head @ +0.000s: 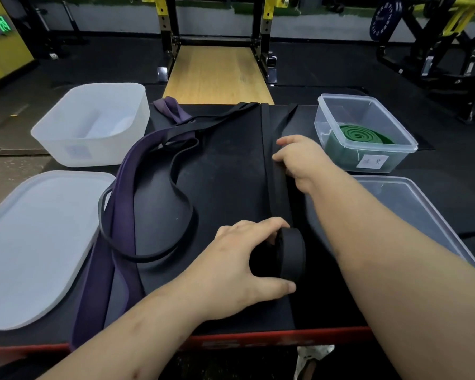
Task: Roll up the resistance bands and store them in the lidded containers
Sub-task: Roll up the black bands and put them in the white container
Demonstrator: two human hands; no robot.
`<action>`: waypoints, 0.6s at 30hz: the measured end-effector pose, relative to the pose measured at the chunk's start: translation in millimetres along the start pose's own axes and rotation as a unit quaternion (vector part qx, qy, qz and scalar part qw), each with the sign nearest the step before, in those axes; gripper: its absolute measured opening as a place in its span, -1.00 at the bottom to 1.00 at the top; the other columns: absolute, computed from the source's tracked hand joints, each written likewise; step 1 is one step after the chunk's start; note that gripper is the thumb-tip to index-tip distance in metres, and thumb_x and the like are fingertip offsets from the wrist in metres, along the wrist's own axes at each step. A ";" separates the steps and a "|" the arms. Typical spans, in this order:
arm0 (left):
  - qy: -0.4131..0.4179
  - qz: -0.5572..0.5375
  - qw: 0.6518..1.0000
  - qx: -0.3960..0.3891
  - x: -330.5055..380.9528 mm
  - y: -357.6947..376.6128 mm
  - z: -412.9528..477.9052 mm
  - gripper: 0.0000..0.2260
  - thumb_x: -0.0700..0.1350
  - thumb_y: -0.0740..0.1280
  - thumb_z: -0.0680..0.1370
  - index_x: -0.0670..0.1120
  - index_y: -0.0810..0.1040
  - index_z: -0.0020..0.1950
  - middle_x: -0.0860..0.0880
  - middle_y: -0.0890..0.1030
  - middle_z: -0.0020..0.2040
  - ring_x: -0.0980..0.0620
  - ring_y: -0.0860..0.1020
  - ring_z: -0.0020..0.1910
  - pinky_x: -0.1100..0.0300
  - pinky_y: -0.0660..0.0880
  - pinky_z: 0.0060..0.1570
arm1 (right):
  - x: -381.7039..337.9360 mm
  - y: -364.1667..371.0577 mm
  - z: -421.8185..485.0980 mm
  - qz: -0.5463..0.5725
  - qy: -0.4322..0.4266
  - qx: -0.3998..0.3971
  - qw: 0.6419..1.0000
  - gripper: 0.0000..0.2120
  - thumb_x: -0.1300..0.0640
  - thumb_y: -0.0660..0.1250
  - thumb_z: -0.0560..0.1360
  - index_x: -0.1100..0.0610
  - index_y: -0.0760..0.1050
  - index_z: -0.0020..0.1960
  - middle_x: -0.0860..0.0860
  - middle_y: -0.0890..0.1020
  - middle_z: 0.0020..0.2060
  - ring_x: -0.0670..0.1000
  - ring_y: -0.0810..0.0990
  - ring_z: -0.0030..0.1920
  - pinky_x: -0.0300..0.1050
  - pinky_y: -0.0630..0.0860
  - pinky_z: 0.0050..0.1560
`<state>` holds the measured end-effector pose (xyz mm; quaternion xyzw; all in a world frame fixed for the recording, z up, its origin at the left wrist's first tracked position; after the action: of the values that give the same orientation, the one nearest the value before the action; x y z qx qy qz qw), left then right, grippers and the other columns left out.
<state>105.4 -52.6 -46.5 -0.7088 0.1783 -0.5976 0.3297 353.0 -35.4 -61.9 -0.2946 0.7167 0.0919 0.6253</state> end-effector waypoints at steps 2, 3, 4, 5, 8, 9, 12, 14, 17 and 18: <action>0.003 -0.002 1.000 -0.001 1.9 0.7 0.6 -0.34 0.25 0.52 0.40 0.50 0.22 0.37 0.33 0.43 0.21 0.20 0.31 0.35 0.17 0.35 0.37 | 2.1 -3.8 17.5 0.061 0.025 -0.009 0.998 -0.68 0.38 0.34 0.46 -0.01 0.61 0.02 0.16 0.66 0.04 0.16 0.66 0.03 0.14 0.58 0.23; 0.003 -0.003 1.000 -0.002 0.9 0.9 1.0 -0.34 0.25 0.52 0.41 0.50 0.22 0.36 0.33 0.43 0.21 0.21 0.30 0.35 0.17 0.35 0.37 | -1.8 -4.8 24.7 0.091 0.030 -0.012 0.995 -0.67 0.42 0.30 0.49 0.03 0.61 0.04 0.19 0.66 0.06 0.14 0.67 -0.01 0.12 0.57 0.27; 0.003 -0.005 1.000 -0.002 0.3 0.8 1.2 -0.35 0.25 0.52 0.41 0.50 0.22 0.36 0.33 0.42 0.21 0.22 0.30 0.34 0.19 0.35 0.36 | -9.4 -5.1 31.3 0.113 0.026 -0.013 0.993 -0.66 0.44 0.27 0.49 0.07 0.61 0.07 0.21 0.67 0.08 0.12 0.68 -0.04 0.10 0.56 0.31; 0.003 -0.009 1.000 -0.003 -0.2 1.1 1.1 -0.35 0.25 0.52 0.41 0.50 0.22 0.35 0.34 0.42 0.21 0.23 0.30 0.34 0.20 0.34 0.35 | -20.6 -5.9 36.6 0.131 0.014 -0.011 0.991 -0.65 0.46 0.26 0.49 0.10 0.62 0.10 0.22 0.67 0.10 0.11 0.69 -0.06 0.09 0.55 0.32; 0.001 -0.015 1.000 -0.005 -1.2 1.1 2.1 -0.35 0.26 0.52 0.41 0.50 0.23 0.36 0.36 0.41 0.22 0.24 0.29 0.36 0.19 0.35 0.35 | -71.2 -3.8 43.7 0.189 -0.071 -0.019 0.979 -0.62 0.49 0.22 0.53 0.14 0.61 0.17 0.15 0.68 0.11 0.09 0.70 0.02 -0.08 0.65 0.12; 0.001 -0.015 1.000 -0.007 -1.6 1.3 2.7 -0.34 0.26 0.52 0.41 0.50 0.23 0.37 0.36 0.41 0.22 0.24 0.29 0.36 0.20 0.35 0.35 | -86.0 1.8 40.7 0.180 -0.104 -0.030 0.978 -0.60 0.50 0.23 0.53 0.12 0.63 0.15 0.11 0.69 0.11 0.10 0.69 0.10 -0.11 0.64 0.12; 0.000 -0.012 1.000 -0.006 -2.8 1.4 2.9 -0.34 0.26 0.52 0.41 0.49 0.22 0.37 0.37 0.40 0.23 0.25 0.28 0.36 0.21 0.34 0.35 | -70.5 25.9 40.2 -0.005 -0.093 -0.063 0.994 -0.70 0.51 0.28 0.50 0.18 0.66 -0.03 0.09 0.65 -0.16 0.14 0.66 -0.05 -0.01 0.59 0.00; -0.001 -0.012 1.000 -0.007 -2.1 2.3 3.1 -0.33 0.26 0.52 0.40 0.49 0.22 0.38 0.37 0.40 0.23 0.25 0.27 0.37 0.21 0.34 0.36 | -33.1 20.8 51.2 -0.079 -0.026 -0.045 0.996 -0.68 0.46 0.36 0.38 0.11 0.55 -0.41 0.09 0.49 -0.38 0.14 0.54 -0.22 0.06 0.54 -0.18; 0.000 -0.014 1.000 -0.006 -1.1 1.6 3.4 -0.33 0.26 0.53 0.40 0.47 0.23 0.39 0.35 0.41 0.23 0.23 0.28 0.37 0.21 0.34 0.36 | -3.8 15.6 76.3 -0.067 0.005 -0.026 0.997 -0.90 0.28 0.45 0.24 0.10 0.63 -0.30 0.15 0.65 -0.20 0.19 0.67 -0.02 0.20 0.64 0.13; 0.001 -0.013 1.000 -0.003 -1.7 1.0 3.6 -0.32 0.25 0.53 0.40 0.47 0.23 0.40 0.35 0.41 0.23 0.22 0.28 0.36 0.22 0.33 0.36 | -1.4 15.5 80.9 -0.048 0.009 -0.021 0.999 -0.79 0.22 0.48 0.22 0.11 0.66 -0.13 0.18 0.70 -0.09 0.22 0.69 0.05 0.24 0.64 0.17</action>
<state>108.6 -51.2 -48.6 -0.7117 0.1711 -0.6019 0.3192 412.9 18.1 -80.4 -0.3422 0.7055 0.0739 0.6162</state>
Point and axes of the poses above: each hand's wrist, its own z-axis towards the middle knuckle, its own y-axis out of the palm, x = y × z, the point moved 10 cm from there along z, towards the middle knuckle
